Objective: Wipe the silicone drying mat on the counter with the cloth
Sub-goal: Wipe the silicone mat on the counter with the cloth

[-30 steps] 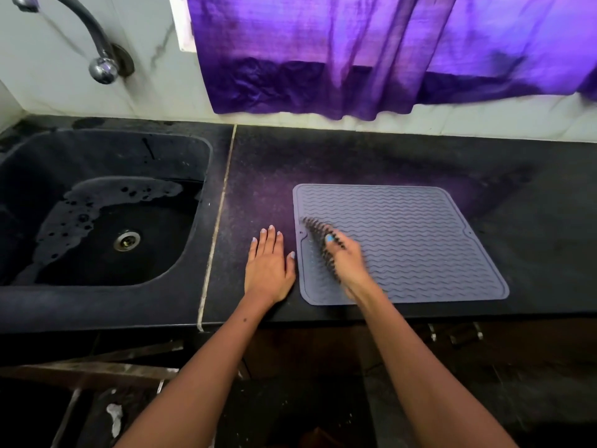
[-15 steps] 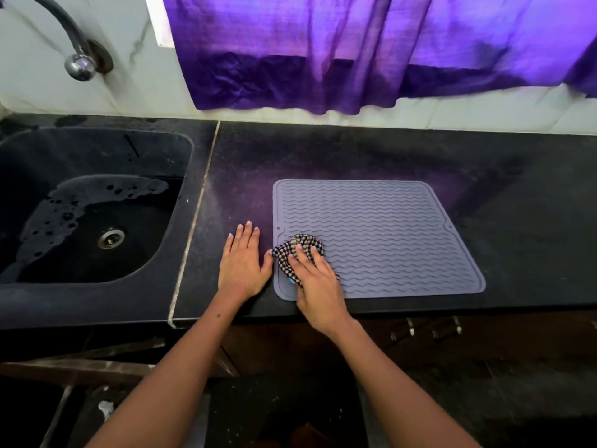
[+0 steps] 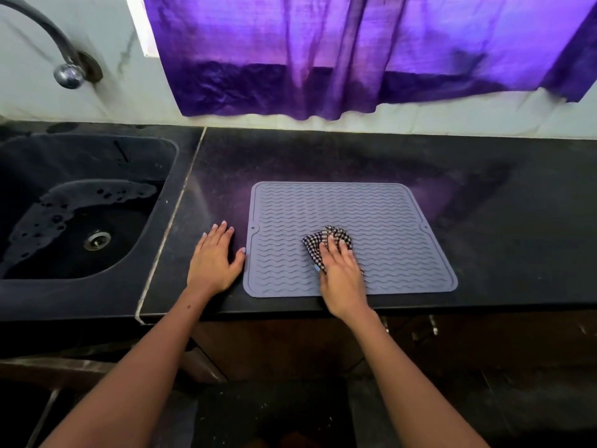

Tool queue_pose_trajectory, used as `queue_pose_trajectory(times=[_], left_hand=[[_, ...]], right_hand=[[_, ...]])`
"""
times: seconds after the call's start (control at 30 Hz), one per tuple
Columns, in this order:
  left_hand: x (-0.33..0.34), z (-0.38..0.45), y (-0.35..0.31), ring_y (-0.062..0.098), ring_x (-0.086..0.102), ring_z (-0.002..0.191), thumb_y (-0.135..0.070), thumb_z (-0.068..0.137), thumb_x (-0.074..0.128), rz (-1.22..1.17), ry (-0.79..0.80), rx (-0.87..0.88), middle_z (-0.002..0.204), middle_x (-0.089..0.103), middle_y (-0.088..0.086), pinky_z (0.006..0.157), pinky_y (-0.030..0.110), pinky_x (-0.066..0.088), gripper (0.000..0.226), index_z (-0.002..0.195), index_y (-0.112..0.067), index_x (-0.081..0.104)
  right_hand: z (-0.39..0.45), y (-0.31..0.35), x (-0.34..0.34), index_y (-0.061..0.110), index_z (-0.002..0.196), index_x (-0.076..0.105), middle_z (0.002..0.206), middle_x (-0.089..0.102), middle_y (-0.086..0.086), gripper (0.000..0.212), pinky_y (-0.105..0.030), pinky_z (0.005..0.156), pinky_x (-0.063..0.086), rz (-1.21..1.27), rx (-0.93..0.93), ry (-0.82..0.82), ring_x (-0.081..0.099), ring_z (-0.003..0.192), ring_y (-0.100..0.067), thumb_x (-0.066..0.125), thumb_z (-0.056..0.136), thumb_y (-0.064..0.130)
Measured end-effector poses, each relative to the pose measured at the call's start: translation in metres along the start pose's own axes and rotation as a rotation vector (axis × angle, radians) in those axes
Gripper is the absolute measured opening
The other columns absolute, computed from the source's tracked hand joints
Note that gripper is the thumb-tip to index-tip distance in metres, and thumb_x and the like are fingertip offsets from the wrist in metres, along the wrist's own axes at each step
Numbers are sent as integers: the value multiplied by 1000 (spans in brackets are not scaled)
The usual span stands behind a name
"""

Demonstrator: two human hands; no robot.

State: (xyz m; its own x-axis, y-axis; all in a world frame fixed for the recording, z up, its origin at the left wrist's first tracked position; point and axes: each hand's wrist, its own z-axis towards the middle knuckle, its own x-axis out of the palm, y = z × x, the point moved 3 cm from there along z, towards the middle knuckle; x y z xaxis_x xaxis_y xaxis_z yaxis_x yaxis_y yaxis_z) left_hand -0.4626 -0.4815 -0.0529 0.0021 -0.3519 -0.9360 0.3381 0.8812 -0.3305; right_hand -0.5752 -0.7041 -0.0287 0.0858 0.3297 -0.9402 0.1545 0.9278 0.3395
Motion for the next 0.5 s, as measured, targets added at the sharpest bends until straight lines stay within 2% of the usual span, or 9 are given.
queue_pose_trajectory(times=[0.07, 0.17, 0.2, 0.27, 0.3, 0.33, 0.37, 0.43, 0.5], left_hand=[[0, 0, -1, 21, 17, 145, -54, 84, 23, -3, -7, -2, 155, 25, 9, 118, 34, 7, 75, 143, -9, 36], [0, -1, -2, 20, 16, 145, -65, 81, 16, -9, -4, -13, 155, 25, 8, 118, 35, 8, 85, 143, -9, 35], [-1, -2, -2, 19, 16, 145, -69, 78, 14, -10, -1, -17, 155, 24, 7, 119, 36, 8, 91, 143, -9, 35], [-1, -2, -3, 19, 17, 145, -76, 73, 14, -4, 1, -18, 155, 24, 7, 119, 36, 8, 99, 144, -10, 34], [-1, -2, -2, 19, 17, 144, -78, 72, 16, 0, 4, -20, 155, 24, 6, 119, 36, 9, 101, 144, -10, 34], [-1, -2, -2, 19, 18, 144, -80, 71, 17, 4, 5, -21, 155, 25, 6, 119, 37, 9, 102, 144, -10, 34], [-2, -2, -2, 20, 19, 144, -81, 70, 18, 6, 5, -21, 155, 26, 6, 119, 37, 10, 103, 144, -10, 35], [-2, -1, -2, 20, 20, 144, -82, 69, 20, 7, 0, -18, 154, 27, 7, 119, 38, 11, 104, 143, -10, 36], [-1, 0, -2, 21, 22, 143, -81, 70, 22, 1, -9, -14, 153, 29, 8, 119, 39, 13, 104, 142, -9, 38]], right_hand=[[2, -5, 3, 19, 148, 21, 158, 11, 4, 58, -28, 116, -2, 36, -4, -6, 5, 147, -17, 45, 96, 18], [7, -13, -8, 22, 144, 34, 153, 26, 10, 51, -27, 114, 16, 300, 22, 28, 16, 144, -11, 46, 96, 11], [10, -17, -13, 19, 141, 39, 148, 36, 8, 46, -25, 109, 23, 502, 81, 43, 24, 142, -12, 45, 96, 9], [17, -25, -30, 9, 137, 44, 126, 54, -1, 39, -24, 97, 36, 1097, 333, 29, 47, 124, -18, 42, 98, 8], [20, -30, -39, 4, 136, 44, 117, 56, -3, 37, -27, 92, 41, 1369, 464, -16, 55, 110, -19, 40, 99, 9], [25, -39, -46, 2, 134, 44, 115, 58, -6, 36, -30, 89, 45, 1523, 551, -115, 58, 100, -20, 39, 99, 10], [29, -47, -54, 4, 134, 46, 118, 59, -7, 36, -33, 90, 47, 1498, 586, -204, 59, 99, -20, 40, 99, 12], [30, -59, -68, 10, 137, 45, 135, 53, -6, 39, -35, 102, 42, 1073, 508, -294, 53, 120, -22, 43, 98, 14], [23, -62, -71, 11, 140, 41, 145, 42, -3, 43, -34, 110, 31, 674, 360, -299, 39, 134, -21, 44, 97, 11]])
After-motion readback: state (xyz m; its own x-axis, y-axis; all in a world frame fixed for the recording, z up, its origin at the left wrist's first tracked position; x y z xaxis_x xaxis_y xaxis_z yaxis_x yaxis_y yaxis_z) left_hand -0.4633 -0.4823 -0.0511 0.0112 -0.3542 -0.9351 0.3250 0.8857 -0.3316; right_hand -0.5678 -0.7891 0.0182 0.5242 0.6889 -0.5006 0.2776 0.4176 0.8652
